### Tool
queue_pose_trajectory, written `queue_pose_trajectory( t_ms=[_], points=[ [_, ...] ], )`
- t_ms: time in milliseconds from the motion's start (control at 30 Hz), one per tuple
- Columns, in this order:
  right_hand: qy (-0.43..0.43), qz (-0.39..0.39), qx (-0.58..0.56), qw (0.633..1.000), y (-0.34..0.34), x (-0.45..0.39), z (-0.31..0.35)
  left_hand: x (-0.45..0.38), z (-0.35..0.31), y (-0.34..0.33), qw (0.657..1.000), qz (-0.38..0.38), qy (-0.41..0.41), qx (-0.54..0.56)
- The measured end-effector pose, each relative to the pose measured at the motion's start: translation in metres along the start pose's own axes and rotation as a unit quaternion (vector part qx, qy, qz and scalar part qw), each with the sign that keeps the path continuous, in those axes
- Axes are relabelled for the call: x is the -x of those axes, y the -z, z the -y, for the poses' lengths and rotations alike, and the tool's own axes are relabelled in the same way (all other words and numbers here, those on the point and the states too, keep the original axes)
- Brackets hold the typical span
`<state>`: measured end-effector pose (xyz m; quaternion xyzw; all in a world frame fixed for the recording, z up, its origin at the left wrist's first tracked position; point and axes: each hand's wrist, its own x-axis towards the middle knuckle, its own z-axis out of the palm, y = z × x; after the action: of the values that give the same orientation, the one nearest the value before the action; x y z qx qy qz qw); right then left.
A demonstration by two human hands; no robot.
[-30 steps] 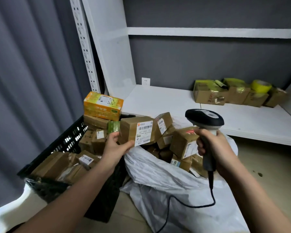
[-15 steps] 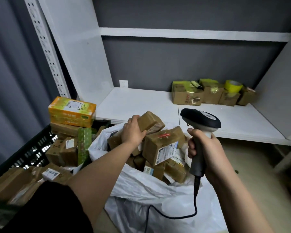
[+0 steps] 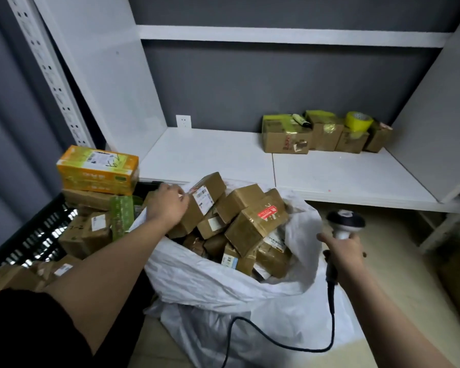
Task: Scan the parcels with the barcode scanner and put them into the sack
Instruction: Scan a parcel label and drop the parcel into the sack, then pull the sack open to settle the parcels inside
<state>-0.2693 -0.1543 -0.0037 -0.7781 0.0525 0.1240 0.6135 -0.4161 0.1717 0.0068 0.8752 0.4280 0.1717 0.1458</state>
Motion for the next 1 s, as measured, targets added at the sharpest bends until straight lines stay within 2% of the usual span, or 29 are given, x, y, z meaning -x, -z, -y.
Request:
queue_pose_trajectory(
  t_ms=[67, 133, 200, 267, 333, 400, 500, 600, 667, 767, 867, 1000],
  points=[
    [-0.007, -0.017, 0.030, 0.999, -0.005, -0.009, -0.013, -0.007, 0.037, 0.006, 0.997, -0.021, 0.072, -0.024],
    [-0.007, -0.030, 0.073, 0.997, -0.013, -0.018, -0.022, -0.015, 0.076, 0.008, 0.985, 0.016, 0.170, -0.026],
    [-0.004, -0.039, 0.116, 0.992, -0.021, -0.024, -0.028, -0.021, 0.106, -0.001, 0.975, 0.076, 0.208, -0.013],
    [-0.006, -0.050, 0.137, 0.989, -0.031, -0.031, -0.033, -0.026, 0.122, -0.017, 0.974, 0.143, 0.175, 0.000],
    [0.001, -0.062, 0.153, 0.986, -0.038, -0.033, -0.034, -0.033, 0.129, -0.033, 0.974, 0.176, 0.141, 0.004],
    [0.009, -0.083, 0.165, 0.983, -0.046, -0.033, -0.034, -0.041, 0.135, -0.046, 0.979, 0.157, 0.128, -0.015],
    [0.021, -0.096, 0.162, 0.982, -0.055, -0.033, -0.035, -0.051, 0.133, -0.060, 0.979, 0.127, 0.148, -0.053],
    [0.056, -0.083, 0.141, 0.985, -0.061, -0.032, -0.035, -0.055, 0.119, -0.063, 0.967, 0.208, 0.136, -0.055],
    [0.072, -0.077, 0.119, 0.987, -0.063, -0.029, -0.030, -0.056, 0.108, -0.058, 0.955, 0.259, 0.102, -0.099],
    [0.103, -0.076, 0.064, 0.990, -0.056, -0.019, -0.016, -0.052, 0.093, -0.043, 0.971, 0.212, 0.085, -0.065],
    [0.137, -0.082, -0.016, 0.987, -0.038, -0.007, 0.007, -0.051, 0.073, -0.009, 0.992, 0.092, 0.070, 0.055],
    [0.183, -0.102, -0.083, 0.974, -0.008, 0.007, 0.052, -0.053, 0.030, 0.055, 0.990, -0.035, 0.039, 0.131]
  ],
)
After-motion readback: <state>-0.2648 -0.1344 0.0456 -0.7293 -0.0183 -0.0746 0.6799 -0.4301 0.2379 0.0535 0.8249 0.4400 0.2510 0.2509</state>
